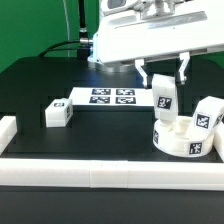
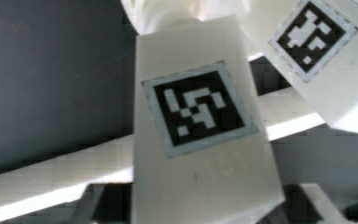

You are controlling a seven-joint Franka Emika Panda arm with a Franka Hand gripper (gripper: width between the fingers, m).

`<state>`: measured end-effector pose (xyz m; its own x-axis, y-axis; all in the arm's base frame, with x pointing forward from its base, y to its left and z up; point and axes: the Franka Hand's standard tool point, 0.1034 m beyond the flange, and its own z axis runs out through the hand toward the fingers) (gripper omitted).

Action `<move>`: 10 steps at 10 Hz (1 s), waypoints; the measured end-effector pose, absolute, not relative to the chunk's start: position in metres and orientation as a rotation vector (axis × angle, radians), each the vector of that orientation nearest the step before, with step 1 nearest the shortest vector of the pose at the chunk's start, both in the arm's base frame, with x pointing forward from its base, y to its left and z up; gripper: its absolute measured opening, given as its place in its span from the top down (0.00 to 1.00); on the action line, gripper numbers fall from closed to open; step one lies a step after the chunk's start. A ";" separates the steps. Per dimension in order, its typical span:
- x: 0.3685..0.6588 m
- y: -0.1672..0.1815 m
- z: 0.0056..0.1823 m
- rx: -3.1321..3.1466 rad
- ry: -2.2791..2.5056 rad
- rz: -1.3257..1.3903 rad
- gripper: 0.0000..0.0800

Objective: Assemble stool

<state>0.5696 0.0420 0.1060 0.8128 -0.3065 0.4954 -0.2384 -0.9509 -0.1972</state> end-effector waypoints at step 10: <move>0.565 0.047 0.095 -2.875 0.425 -0.808 0.59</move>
Offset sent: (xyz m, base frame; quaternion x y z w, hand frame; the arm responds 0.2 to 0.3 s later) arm -0.0021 0.0024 -0.0009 0.0031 0.0009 0.0011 1.0000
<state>0.5655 0.0467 0.0951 0.8174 -0.3007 0.4913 -0.2340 -0.9527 -0.1936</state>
